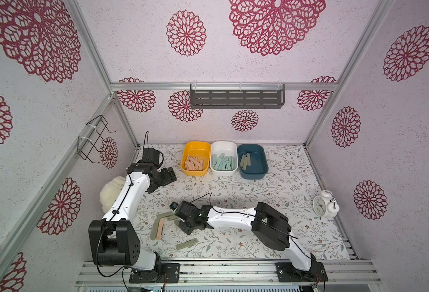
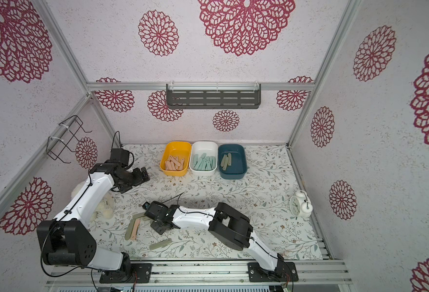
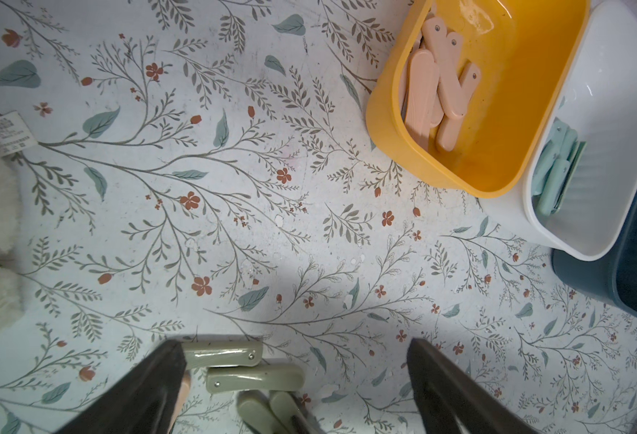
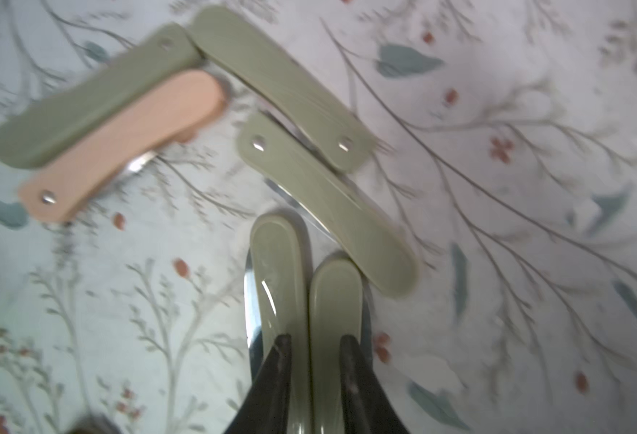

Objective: Place the fruit knives into the storage box by color
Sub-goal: Move the fruit knife to the center of the board, then pick up the fruit knife from the center of the board.

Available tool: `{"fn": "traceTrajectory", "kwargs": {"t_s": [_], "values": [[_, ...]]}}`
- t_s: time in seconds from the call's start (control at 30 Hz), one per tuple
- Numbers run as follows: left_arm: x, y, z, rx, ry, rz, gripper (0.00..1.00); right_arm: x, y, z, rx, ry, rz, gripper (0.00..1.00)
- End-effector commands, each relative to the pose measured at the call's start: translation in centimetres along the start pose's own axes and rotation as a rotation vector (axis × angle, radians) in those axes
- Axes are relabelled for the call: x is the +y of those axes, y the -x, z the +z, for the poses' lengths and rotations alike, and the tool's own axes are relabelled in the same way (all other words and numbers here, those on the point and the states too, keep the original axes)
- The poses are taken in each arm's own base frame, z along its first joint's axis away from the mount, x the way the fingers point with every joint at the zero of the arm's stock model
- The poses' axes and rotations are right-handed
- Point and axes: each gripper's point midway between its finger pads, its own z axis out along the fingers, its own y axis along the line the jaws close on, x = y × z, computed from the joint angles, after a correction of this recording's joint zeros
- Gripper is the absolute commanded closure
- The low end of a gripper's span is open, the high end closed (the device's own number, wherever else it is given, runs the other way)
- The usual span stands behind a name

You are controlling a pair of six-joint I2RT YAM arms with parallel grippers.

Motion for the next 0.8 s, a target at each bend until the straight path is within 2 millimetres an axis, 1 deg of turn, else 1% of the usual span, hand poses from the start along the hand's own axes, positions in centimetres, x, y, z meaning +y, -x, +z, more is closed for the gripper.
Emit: {"fn": "traceTrajectory", "kwargs": {"t_s": [0.0, 0.1, 0.17, 0.23, 0.27, 0.33, 0.43, 0.57, 0.63, 0.77], "values": [[-0.3, 0.6, 0.1, -0.007, -0.021, 0.001, 0.03, -5.7, -6.4, -0.7, 0.176, -0.146, 0.111, 0.74], [-0.7, 0.8, -0.2, -0.009, -0.041, -0.014, 0.03, -8.3, -8.7, -2.9, 0.19, -0.195, 0.193, 0.74], [-1.2, 0.7, 0.1, 0.0, -0.065, -0.029, 0.03, -9.8, -10.5, -4.1, 0.197, -0.216, 0.249, 0.73], [-1.4, 0.5, 0.5, 0.01, -0.081, -0.051, 0.03, -10.6, -11.4, -5.2, 0.198, -0.217, 0.289, 0.71], [-1.8, 0.2, 0.7, 0.025, -0.1, -0.057, 0.03, -10.8, -11.4, -5.6, 0.19, -0.205, 0.308, 0.7], [-2.5, -0.4, 1.4, 0.046, -0.133, -0.064, 0.03, -10.7, -10.8, -6.2, 0.168, -0.179, 0.324, 0.67], [-3.9, -2.0, 2.6, 0.078, -0.144, -0.046, 0.03, -10.5, -10.2, -7.1, 0.154, -0.151, 0.338, 0.65], [-5.6, -3.4, 3.8, 0.118, -0.171, -0.027, 0.03, -10.2, -9.2, -9.3, 0.123, -0.112, 0.346, 0.63], [-6.2, -3.7, 4.1, 0.119, -0.179, -0.019, 0.03, -10.3, -9.6, -10.0, 0.127, -0.119, 0.35, 0.61], [-6.7, -4.2, 4.7, 0.132, -0.184, -0.019, 0.03, -10.9, -11.6, -10.8, 0.139, -0.126, 0.378, 0.57]]}}
